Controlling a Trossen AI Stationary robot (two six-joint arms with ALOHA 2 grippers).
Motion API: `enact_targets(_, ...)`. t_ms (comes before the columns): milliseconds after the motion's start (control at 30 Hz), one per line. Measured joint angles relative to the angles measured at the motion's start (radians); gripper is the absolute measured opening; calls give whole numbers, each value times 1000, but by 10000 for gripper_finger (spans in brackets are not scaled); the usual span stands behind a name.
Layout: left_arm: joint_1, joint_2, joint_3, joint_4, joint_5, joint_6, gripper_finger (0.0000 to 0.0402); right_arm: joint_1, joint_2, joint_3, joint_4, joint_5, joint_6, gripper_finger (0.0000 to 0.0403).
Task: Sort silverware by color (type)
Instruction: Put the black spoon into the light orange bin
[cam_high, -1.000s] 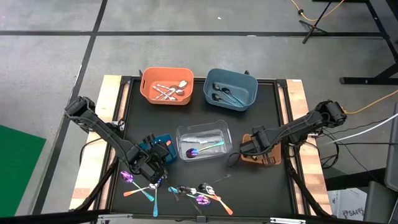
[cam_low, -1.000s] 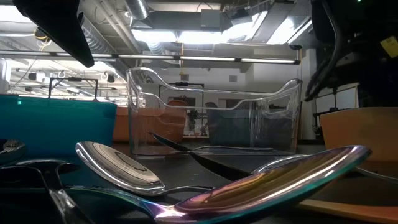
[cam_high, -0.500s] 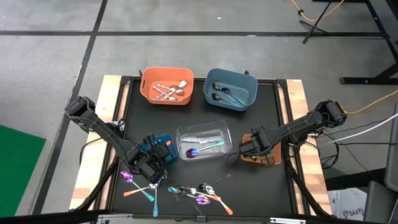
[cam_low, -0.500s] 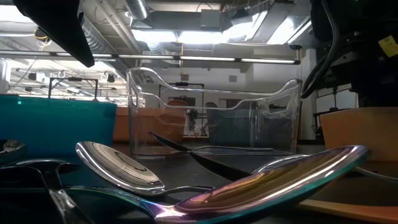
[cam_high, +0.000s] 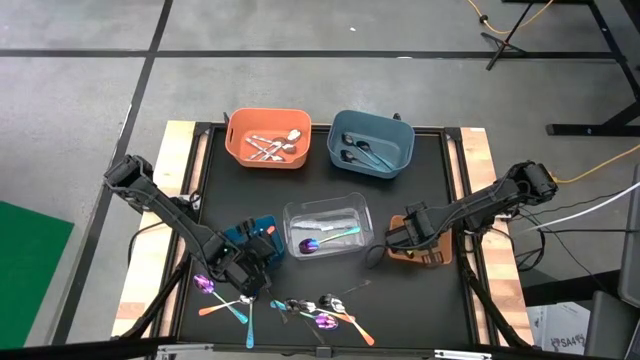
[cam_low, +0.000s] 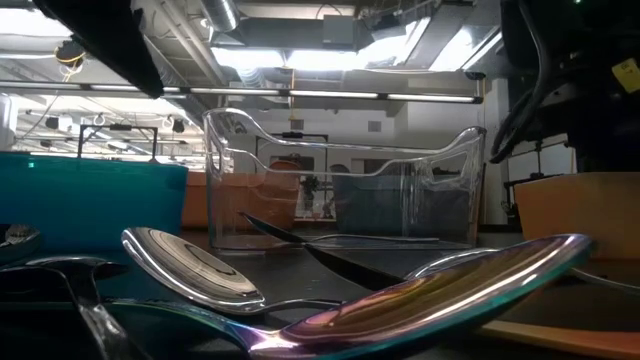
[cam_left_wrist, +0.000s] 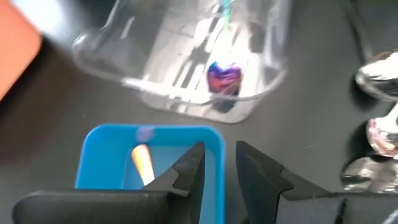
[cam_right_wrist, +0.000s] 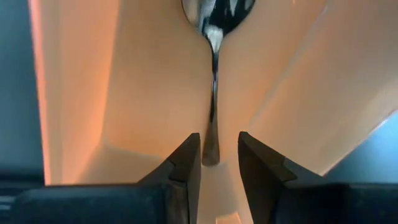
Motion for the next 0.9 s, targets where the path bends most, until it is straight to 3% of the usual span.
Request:
enact_targets(333, 0, 0, 0, 293, 71, 313, 85, 0, -29, 70, -110, 1, 9, 95)
enact_targets(567, 0, 0, 0, 536, 236, 535, 85, 0, -114, 98, -132, 36, 91, 95)
enact_targets(900, -2, 56, 0, 555, 423, 657, 85, 1, -261, 98, -134, 88, 217, 95)
